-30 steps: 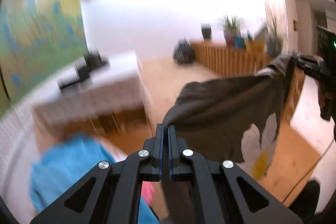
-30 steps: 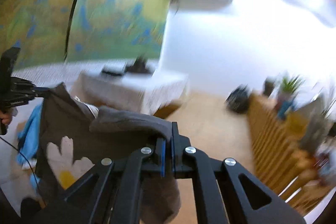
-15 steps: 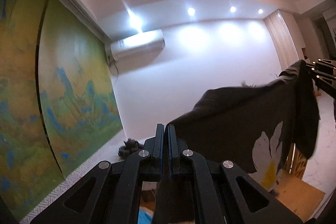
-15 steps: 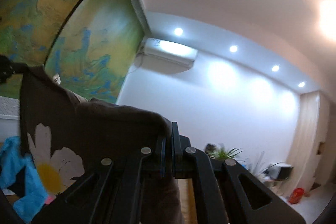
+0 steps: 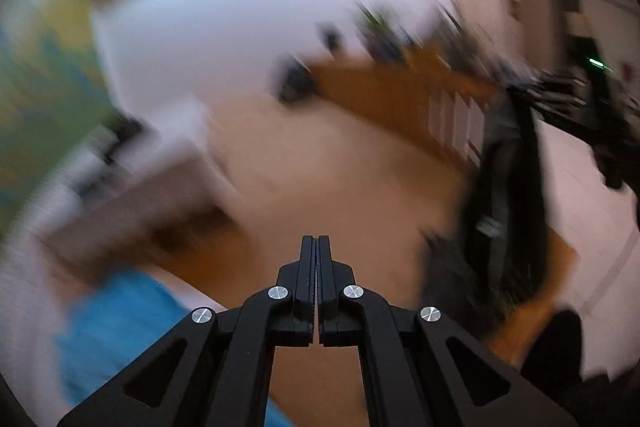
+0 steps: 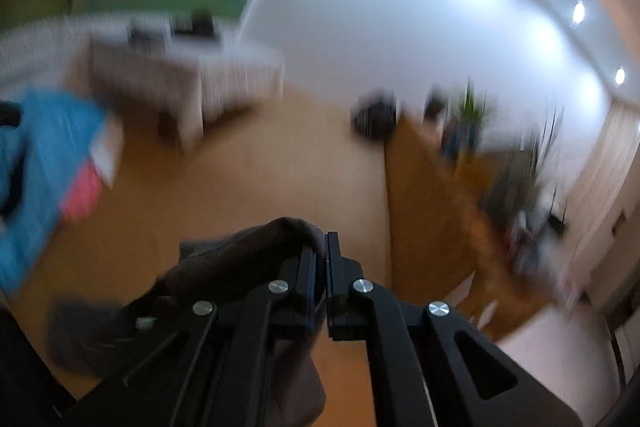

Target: Fold clothes

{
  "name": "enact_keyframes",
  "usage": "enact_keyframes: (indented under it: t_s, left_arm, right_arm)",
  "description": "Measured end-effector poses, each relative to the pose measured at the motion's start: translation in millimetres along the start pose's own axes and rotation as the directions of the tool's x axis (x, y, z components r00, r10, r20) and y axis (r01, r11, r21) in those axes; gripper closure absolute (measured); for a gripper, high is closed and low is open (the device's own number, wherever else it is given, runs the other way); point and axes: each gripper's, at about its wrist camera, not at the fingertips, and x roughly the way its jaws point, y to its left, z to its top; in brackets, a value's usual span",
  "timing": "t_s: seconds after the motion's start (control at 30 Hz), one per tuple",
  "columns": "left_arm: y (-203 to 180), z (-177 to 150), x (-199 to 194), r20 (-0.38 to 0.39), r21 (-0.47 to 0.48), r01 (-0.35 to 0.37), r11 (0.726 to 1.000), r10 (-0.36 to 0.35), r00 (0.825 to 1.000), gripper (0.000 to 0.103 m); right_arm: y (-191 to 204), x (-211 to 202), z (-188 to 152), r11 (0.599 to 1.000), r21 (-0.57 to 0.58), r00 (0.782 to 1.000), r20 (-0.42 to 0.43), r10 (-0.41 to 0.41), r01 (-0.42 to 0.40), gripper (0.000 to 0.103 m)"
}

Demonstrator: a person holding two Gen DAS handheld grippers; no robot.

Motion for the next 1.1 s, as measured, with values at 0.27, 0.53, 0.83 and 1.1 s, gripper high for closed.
enact_keyframes:
  t_s: [0.27, 0.53, 0.83, 1.1]
  left_arm:
    - [-133, -114, 152, -0.275, 0.075, 0.29, 0.954, -0.26, 0.926, 0.098]
    - [-194, -121, 179, -0.326, 0.253, 0.359, 0.898, -0.27, 0.906, 0.071]
    - [-230, -137, 216, -0.39, 0.421, 0.28, 0.863, -0.107, 0.915, 0.068]
    - [-160, -105, 211, -0.285, 0.26, 0.161, 0.952, -0.084, 0.955, 0.101]
  right_arm:
    - [-62, 71, -162, 0.984, 0.177, 0.96, -0.277, 0.027, 0.023, 0.1]
    - [-90, 70, -156, 0.987, 0.159, 0.97, -0.24, 0.024, 0.014, 0.1]
    - [-81, 79, -149, 0.99, 0.142, 0.973, -0.228, 0.038, -0.005, 0.1]
    - [-85, 57, -137, 0.99, 0.142, 0.982, -0.189, 0.015, 0.012, 0.1]
